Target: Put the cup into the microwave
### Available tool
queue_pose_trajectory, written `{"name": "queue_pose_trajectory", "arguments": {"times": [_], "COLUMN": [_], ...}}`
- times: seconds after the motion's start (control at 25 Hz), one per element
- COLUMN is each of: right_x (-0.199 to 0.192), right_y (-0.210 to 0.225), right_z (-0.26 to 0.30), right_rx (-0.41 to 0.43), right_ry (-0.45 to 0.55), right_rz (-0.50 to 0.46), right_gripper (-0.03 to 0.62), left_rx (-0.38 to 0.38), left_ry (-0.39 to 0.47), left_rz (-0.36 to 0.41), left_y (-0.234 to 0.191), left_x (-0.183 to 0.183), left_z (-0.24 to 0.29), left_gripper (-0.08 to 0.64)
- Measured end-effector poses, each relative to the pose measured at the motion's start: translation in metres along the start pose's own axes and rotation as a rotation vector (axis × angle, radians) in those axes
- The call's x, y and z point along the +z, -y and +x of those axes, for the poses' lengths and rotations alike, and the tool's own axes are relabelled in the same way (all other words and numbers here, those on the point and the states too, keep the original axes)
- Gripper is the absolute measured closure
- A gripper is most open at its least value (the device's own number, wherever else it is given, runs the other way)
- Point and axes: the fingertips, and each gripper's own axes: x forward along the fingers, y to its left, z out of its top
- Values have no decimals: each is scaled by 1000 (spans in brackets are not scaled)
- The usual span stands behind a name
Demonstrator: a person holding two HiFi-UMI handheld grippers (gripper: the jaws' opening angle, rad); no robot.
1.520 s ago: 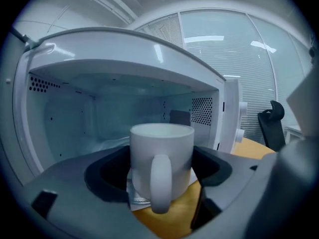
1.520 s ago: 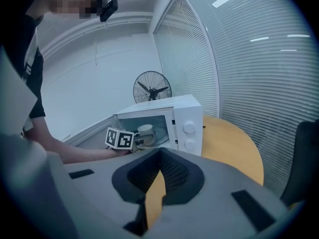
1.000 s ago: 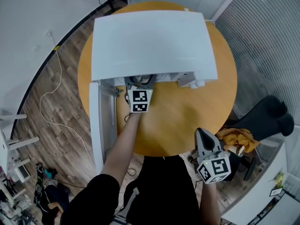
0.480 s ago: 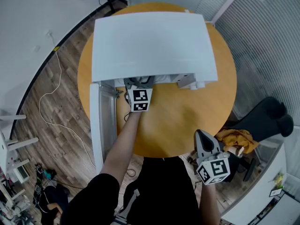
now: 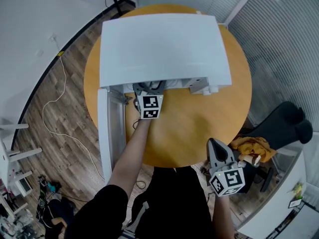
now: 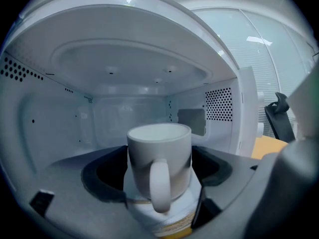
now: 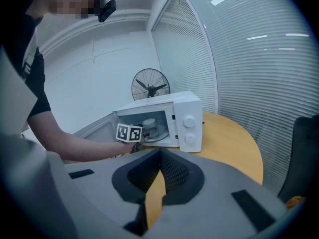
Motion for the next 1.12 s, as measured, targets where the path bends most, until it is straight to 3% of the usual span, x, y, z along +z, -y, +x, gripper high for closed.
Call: {"name": "queue_pose_trajectory", "arguments": {"times": [0.68, 1.12], "right_x": [-4, -13], "right_y": [-8, -15], "right_z": [-17, -56], "right_rx": [5, 35], "right_ry": [40, 99], "right_rz": [5, 1], "right_gripper": [583, 583], "left_rx": [7, 15], "left_ry": [18, -17], "left_rz": [-2, -17], "left_y": [1, 32], "left_x": [8, 8], "left_z": [-32, -93], "left_gripper": [178, 179]}}
